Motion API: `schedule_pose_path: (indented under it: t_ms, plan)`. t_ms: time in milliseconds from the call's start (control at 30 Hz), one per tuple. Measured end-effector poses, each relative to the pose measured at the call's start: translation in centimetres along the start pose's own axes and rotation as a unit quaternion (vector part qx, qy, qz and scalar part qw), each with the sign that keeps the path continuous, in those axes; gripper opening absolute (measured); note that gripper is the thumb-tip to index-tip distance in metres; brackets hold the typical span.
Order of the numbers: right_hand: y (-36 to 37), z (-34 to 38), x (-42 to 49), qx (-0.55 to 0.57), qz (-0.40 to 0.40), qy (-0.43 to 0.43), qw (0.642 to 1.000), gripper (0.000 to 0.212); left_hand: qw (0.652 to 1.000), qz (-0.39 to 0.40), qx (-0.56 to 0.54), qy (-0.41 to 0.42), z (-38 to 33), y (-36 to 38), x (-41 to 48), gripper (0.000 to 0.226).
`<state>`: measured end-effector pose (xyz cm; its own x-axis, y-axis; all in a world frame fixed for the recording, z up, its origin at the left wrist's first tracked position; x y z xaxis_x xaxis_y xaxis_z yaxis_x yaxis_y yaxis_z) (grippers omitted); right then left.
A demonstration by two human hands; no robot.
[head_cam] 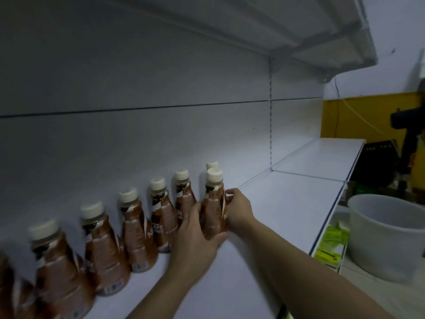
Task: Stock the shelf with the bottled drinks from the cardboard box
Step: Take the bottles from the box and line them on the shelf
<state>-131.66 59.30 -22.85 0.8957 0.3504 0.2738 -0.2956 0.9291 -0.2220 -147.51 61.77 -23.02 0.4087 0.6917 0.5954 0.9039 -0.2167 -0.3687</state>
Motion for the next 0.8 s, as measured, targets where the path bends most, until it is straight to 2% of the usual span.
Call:
schedule_pose_path:
  t_ms: [67, 133, 233, 300, 333, 400, 467, 500, 533, 600, 667, 733, 800]
  plan:
    - [0.7, -0.5, 0.2, -0.030, -0.013, -0.025, 0.999, 0.030, 0.999, -0.006, -0.026, -0.022, 1.0, -0.1, -0.3, 0.082]
    - [1.3, -0.6, 0.3, -0.023, 0.009, -0.042, 0.999, 0.024, 0.998, -0.010, -0.043, -0.040, 1.5, -0.1, -0.4, 0.082]
    - [1.2, -0.5, 0.0, -0.001, 0.111, -0.062, 0.992, 0.022, 0.998, 0.002, -0.046, -0.035, 1.6, -0.1, -0.4, 0.080]
    - [0.7, -0.4, -0.3, 0.046, 0.184, -0.024, 0.982, 0.017, 0.999, 0.011, -0.042, -0.022, 1.5, 0.0, -0.6, 0.080]
    - [0.4, -0.3, -0.5, 0.089, 0.203, 0.015, 0.975, 0.020, 0.999, 0.014, -0.037, -0.016, 1.5, 0.1, -0.6, 0.082]
    - [-0.4, 0.2, -0.9, 0.167, 0.199, 0.072, 0.963, 0.044, 0.999, 0.016, -0.031, -0.008, 1.3, 0.2, -0.7, 0.085]
    - [-1.7, 0.7, -1.1, 0.195, 0.179, 0.052, 0.963, 0.072, 0.999, 0.013, -0.040, -0.007, 1.2, 0.2, -0.5, 0.085]
    - [-2.5, 0.9, -1.2, 0.207, 0.180, 0.027, 0.961, 0.080, 0.999, 0.010, -0.048, -0.011, 1.2, 0.2, -0.4, 0.084]
    - [-3.3, 1.1, -1.4, 0.216, 0.196, -0.003, 0.957, 0.079, 0.998, 0.008, -0.056, -0.018, 1.3, 0.3, -0.2, 0.083]
    - [-4.5, 1.2, -2.3, 0.170, 0.240, -0.083, 0.952, 0.051, 0.997, 0.004, -0.069, -0.030, 1.4, 0.3, 0.1, 0.076]
    - [-4.5, 1.3, -2.9, 0.090, 0.270, -0.122, 0.951, 0.018, 0.998, 0.009, -0.063, -0.027, 1.3, 0.4, 0.1, 0.077]
    - [-4.6, 1.5, -3.0, 0.063, 0.252, -0.125, 0.957, 0.020, 0.999, 0.035, -0.023, -0.006, 1.0, 0.6, 0.0, 0.089]
    - [-4.8, 1.4, -2.4, 0.044, 0.191, -0.124, 0.973, 0.023, 0.997, 0.073, 0.036, 0.018, 1.0, 0.8, -0.2, 0.100]
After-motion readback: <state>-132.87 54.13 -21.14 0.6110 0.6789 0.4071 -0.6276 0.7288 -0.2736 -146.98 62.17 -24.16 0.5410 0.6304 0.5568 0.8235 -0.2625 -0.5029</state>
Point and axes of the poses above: each hand's wrist, its own x-axis towards the middle knuckle, its own y-axis out of the palm, z = x × y, the point moved 1 cm from there along x, towards the middle knuckle, and after that the axes turned 13 degrees about -z, right-handed, at the moved point
